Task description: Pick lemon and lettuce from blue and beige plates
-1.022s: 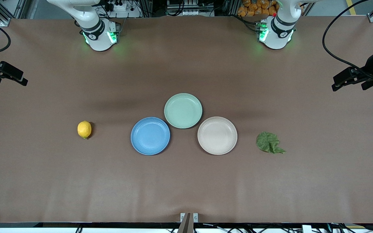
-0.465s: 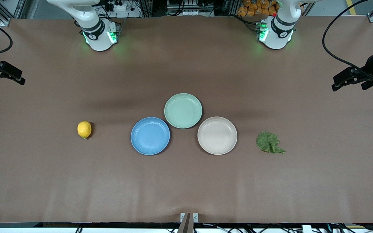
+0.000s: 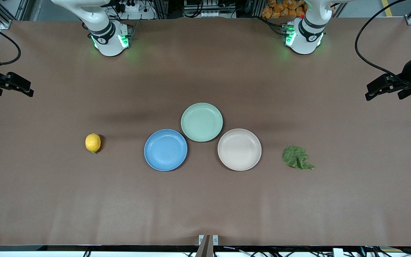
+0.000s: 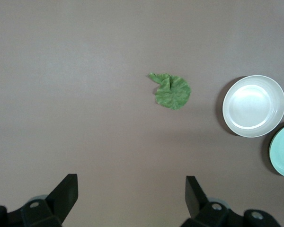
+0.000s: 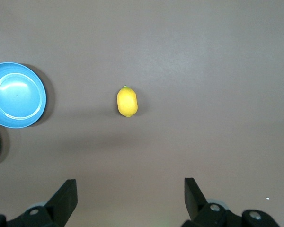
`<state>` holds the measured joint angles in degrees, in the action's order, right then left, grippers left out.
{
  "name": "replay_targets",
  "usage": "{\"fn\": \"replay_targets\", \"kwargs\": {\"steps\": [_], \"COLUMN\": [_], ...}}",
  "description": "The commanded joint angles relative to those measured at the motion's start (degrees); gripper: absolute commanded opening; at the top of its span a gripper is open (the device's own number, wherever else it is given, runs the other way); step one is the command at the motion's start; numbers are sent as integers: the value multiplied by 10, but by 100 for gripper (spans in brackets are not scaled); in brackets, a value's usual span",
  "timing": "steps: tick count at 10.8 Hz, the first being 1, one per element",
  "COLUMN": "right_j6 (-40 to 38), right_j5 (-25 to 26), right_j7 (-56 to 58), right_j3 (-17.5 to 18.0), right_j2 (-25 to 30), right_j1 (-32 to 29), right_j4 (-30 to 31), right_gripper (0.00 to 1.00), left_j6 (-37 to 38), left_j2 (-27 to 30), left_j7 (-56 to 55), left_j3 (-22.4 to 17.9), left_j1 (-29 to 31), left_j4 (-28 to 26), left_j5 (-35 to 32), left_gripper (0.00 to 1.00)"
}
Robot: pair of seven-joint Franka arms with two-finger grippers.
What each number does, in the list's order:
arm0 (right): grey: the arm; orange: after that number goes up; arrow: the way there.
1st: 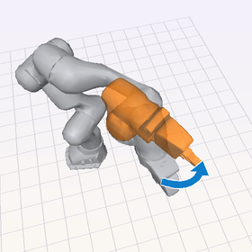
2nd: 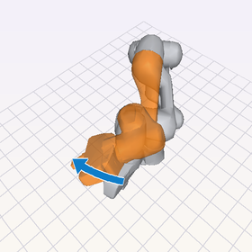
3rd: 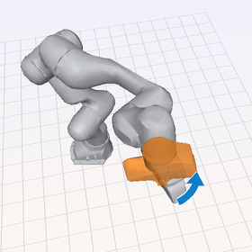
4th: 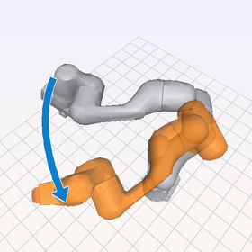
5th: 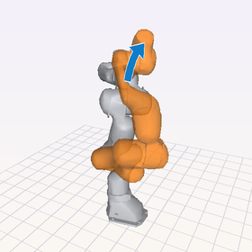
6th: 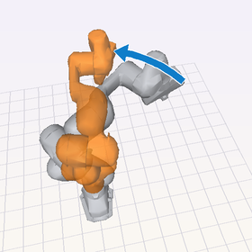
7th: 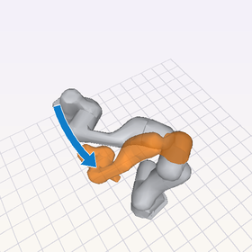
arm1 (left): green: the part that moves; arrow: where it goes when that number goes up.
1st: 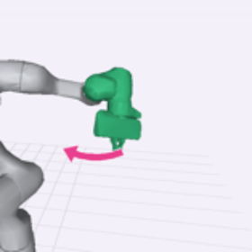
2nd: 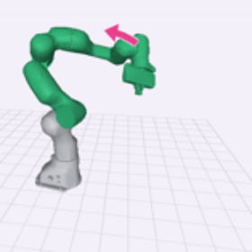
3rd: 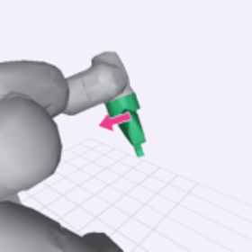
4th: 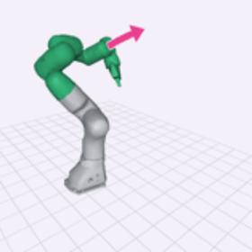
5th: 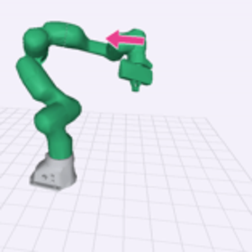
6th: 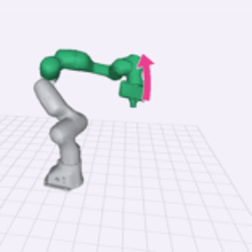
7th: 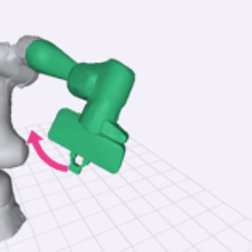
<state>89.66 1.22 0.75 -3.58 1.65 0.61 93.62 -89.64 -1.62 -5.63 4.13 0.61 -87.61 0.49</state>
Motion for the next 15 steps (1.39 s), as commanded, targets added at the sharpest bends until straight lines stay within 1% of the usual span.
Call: {"fn": "replay_targets", "kwargs": {"steps": [1,3,4,7,8,9,15], "right_j6": [-6,-25,-27,-26,-26,-26,-19], "right_j5": [12,12,12,5,5,3,1], "right_j7": [-6,-2,-2,-1,-2,-2,-6], "right_j3": [-1,-5,-5,-27,-27,-29,-26], "right_j2": [-27,-51,-57,-74,-79,-80,-82], "right_j1": [5,6,7,22,24,23,24], "right_j4": [-47,-84,-93,-96,-119,-125,-127], "right_gripper": [100,100,100,100,100,100,100], "left_j6": [4,4,4,3,3,3,1], "left_j2": [2,2,2,-1,-1,-1,-1], "left_j7": [16,21,20,20,20,20,21], "left_j3": [0,0,0,0,0,0,-3], "left_j1": [2,4,3,3,4,4,4], "left_j4": [-4,-3,-3,0,0,1,3], "left_j5": [0,0,0,0,0,0,-5], "left_gripper": [100,100,100,100,100,100,100]}}
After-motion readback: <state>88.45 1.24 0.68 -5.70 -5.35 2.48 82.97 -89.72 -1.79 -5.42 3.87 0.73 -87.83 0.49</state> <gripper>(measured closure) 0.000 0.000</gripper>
